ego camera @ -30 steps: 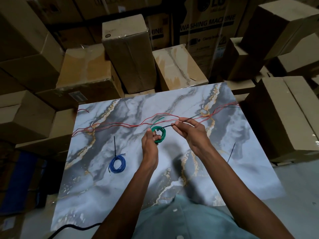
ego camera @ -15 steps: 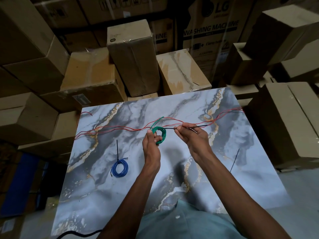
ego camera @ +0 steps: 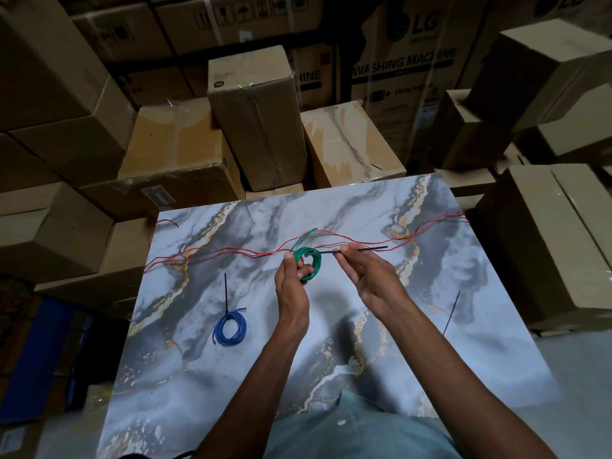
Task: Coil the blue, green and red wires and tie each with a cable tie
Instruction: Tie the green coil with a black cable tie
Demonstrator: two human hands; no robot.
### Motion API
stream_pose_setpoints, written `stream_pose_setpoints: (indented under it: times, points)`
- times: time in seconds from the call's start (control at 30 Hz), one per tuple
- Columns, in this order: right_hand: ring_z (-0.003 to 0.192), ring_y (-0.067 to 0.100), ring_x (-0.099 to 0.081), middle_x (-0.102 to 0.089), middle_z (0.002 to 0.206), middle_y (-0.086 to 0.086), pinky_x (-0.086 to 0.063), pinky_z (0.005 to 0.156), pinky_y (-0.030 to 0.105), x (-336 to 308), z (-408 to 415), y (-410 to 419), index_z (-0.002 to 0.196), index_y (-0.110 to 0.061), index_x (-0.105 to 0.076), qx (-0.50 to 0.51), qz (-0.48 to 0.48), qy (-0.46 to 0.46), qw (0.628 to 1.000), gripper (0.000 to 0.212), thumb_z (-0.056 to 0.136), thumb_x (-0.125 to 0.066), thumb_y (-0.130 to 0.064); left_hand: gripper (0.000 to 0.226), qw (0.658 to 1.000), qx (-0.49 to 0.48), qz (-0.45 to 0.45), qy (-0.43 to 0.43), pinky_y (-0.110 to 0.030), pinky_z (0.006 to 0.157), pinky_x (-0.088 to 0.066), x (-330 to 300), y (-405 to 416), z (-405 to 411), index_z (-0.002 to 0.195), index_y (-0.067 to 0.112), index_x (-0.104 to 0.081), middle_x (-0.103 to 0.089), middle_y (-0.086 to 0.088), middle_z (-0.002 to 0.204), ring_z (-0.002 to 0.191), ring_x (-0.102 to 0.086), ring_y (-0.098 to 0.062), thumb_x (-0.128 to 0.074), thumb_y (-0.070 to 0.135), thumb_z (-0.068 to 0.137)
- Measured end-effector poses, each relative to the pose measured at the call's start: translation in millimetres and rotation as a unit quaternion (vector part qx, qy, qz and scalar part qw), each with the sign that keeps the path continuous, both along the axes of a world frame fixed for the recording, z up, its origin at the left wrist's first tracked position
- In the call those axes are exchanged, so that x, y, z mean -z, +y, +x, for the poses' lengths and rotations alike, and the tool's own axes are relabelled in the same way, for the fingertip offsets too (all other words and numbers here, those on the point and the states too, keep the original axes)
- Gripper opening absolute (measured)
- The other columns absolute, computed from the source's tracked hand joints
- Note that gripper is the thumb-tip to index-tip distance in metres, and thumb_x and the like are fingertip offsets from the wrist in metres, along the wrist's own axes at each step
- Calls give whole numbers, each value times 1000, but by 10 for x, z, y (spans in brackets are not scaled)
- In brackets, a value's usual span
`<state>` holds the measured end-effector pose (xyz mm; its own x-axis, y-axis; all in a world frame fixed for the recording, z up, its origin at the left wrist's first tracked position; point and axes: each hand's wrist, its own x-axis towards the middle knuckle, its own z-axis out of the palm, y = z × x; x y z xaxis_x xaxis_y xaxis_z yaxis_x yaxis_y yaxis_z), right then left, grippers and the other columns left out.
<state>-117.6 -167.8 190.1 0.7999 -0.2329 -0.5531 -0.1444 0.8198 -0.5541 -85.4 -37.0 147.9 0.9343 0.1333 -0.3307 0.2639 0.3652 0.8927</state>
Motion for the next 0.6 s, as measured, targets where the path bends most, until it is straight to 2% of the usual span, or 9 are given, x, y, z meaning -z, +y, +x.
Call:
stream_pose_setpoints:
  times: [0.13, 0.37, 0.5, 0.6]
  points:
    - [90, 26, -77, -76, 91, 9, -62, 73, 25, -60, -29, 15, 100, -3, -71, -22, -61, 0, 998, 14, 88, -75, 1, 32, 1000, 12, 6, 3, -33, 86, -37, -34, -28, -6, 85, 14, -53, -50, 13, 56, 63, -49, -11, -39, 32, 108]
    - [85, 23, -75, -76, 92, 15, -61, 79, 24, -103, -38, 25, 102, 3, -71, -33, -70, -56, 995, 16, 89, -66, 12, 35, 1000, 16, -9, 13, -35, 84, -34, -13, 5, 44, 82, 14, -51, -42, 12, 53, 62, -47, -11, -37, 32, 108]
    - [90, 25, -74, -77, 93, 14, -59, 81, 25, -54, -82, 40, 98, -2, -75, -50, -143, -65, 986, 17, 88, -68, 10, 33, 1000, 12, -12, 16, -34, 82, -33, -20, 18, 66, 83, 14, -51, -44, 13, 53, 61, -45, -10, -38, 31, 108]
    - [95, 27, -73, -77, 95, 15, -58, 84, 28, -26, -103, 39, 95, -5, -77, -57, -186, -78, 978, 17, 88, -70, 9, 34, 1000, 14, -4, 12, -32, 75, -32, -44, 29, 62, 82, 14, -51, -45, 14, 51, 56, -44, -6, -37, 32, 108]
